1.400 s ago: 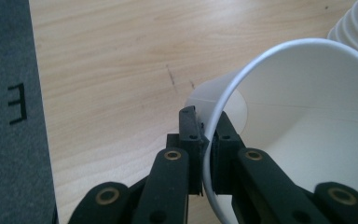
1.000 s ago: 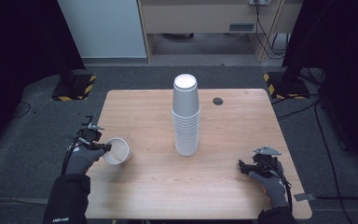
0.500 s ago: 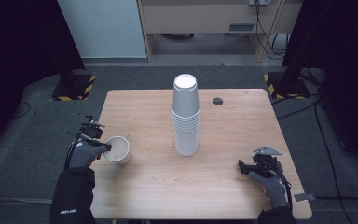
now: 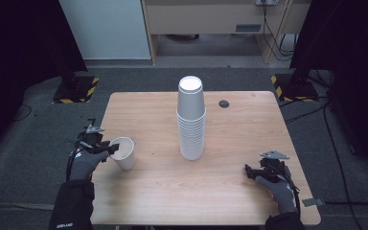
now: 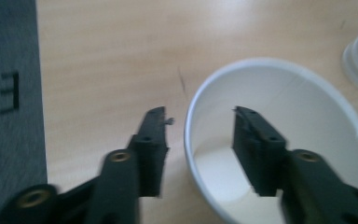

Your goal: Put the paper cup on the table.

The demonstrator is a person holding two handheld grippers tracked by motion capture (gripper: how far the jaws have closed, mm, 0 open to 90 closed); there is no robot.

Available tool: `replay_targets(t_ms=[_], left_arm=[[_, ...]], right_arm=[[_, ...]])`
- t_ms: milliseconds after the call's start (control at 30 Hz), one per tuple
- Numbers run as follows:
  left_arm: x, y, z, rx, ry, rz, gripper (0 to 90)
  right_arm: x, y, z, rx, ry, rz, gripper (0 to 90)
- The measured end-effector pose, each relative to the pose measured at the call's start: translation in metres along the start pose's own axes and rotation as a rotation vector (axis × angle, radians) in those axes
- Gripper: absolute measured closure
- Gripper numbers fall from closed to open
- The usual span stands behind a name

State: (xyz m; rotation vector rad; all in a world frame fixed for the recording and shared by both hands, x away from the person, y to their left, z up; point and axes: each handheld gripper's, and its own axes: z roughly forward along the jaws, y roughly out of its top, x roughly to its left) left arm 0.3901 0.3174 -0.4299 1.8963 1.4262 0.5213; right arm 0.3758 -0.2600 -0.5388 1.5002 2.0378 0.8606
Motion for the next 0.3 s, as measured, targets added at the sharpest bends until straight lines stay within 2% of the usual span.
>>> replay_targets(t_ms=[33, 100, 200, 300], left_arm=[[0.0, -0.001, -0.003, -0.052, 0.0, -0.011, 47.8], [-0.001, -0.005, -0.011, -0.136, -0.002, -0.013, 38.8], [-0.003, -0.014, -0.02, -0.254, -0.009, -0.037, 34.5], [-0.008, -0.025, -0.025, -0.324, 0.006, -0.025, 32.5]], right_arm=[[0.0, 0.0, 0.0, 0.001, 0.001, 0.002, 7.3], [0.0, 0.0, 0.0, 0.001, 0.0, 0.002, 7.2], [0.0, 0.0, 0.0, 0.001, 0.001, 0.003, 7.1], [0.0, 0.0, 0.0, 0.004, 0.004, 0.0, 6.6]])
